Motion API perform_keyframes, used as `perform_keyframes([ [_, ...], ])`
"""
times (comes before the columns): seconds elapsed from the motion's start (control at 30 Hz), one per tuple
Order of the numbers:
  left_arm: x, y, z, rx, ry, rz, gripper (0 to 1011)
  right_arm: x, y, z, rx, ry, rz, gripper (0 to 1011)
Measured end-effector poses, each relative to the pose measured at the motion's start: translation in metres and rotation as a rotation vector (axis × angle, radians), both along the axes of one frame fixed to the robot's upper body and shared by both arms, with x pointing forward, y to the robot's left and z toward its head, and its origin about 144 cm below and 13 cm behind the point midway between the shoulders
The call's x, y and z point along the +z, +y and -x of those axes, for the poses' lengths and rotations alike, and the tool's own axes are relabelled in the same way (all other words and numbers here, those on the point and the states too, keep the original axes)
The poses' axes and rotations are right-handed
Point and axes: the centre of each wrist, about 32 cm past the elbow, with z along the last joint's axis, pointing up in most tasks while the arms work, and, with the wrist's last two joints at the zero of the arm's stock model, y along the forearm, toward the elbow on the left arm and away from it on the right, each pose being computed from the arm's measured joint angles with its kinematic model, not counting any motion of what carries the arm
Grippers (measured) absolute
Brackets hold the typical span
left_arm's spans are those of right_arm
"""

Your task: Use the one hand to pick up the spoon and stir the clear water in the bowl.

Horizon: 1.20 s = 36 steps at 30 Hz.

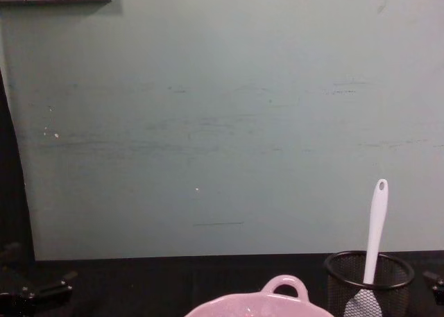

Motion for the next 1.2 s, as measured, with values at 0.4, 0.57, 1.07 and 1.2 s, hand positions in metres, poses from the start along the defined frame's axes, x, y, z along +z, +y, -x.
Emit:
perform_keyframes([
  [0.4,0.0,0.0,0.0,0.0,0.0,0.0,1011,0.0,0.0,0.0,0.0,0.0,0.0,1002],
  [0.57,0.0,0.0,0.0,0.0,0.0,0.0,1011,0.0,0.0,0.0,0.0,0.0,0.0,1002],
  [1.07,0.0,0.0,0.0,0.0,0.0,0.0,1011,0.014,-0.009,0.007,0.013,-0.014,0.006,1002],
  [1.2,0.0,0.0,0.0,0.0,0.0,0.0,1011,0.029,-0.018,0.016,0.01,-0.029,0.008,1002],
])
